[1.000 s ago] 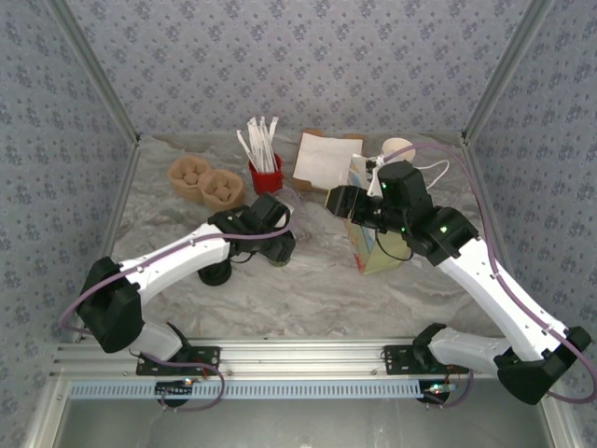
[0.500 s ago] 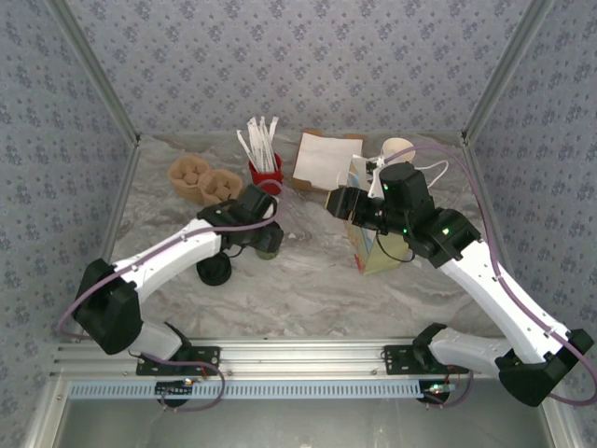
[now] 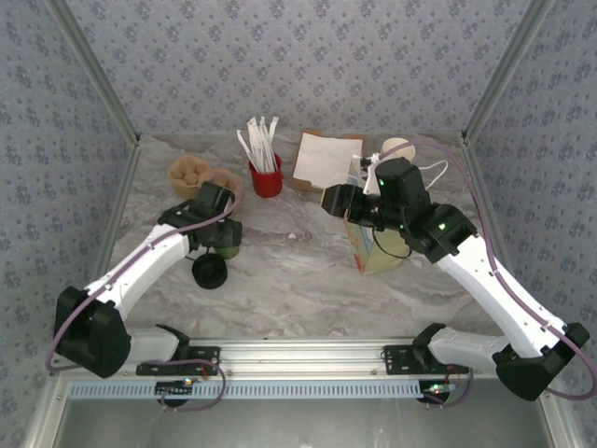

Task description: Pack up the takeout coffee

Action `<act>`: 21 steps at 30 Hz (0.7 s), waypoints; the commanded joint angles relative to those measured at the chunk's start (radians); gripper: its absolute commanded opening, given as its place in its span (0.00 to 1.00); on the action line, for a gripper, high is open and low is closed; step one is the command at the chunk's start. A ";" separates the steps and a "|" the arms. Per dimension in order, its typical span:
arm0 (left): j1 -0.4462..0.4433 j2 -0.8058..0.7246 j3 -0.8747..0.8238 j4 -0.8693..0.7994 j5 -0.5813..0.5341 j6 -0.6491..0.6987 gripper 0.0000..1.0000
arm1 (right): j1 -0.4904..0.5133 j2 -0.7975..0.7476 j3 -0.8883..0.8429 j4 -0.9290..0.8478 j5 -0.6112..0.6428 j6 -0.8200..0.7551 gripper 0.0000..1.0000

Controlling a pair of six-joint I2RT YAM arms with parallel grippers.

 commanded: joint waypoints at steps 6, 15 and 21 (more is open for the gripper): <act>0.138 -0.073 -0.056 -0.041 -0.116 -0.121 0.70 | 0.010 0.020 0.068 -0.018 -0.042 -0.032 0.58; 0.255 -0.081 -0.109 0.022 -0.104 -0.147 0.70 | -0.005 0.019 0.070 -0.022 -0.062 -0.041 0.58; 0.261 -0.078 -0.093 0.009 -0.103 -0.142 0.86 | -0.039 0.017 0.113 -0.057 -0.082 -0.063 0.58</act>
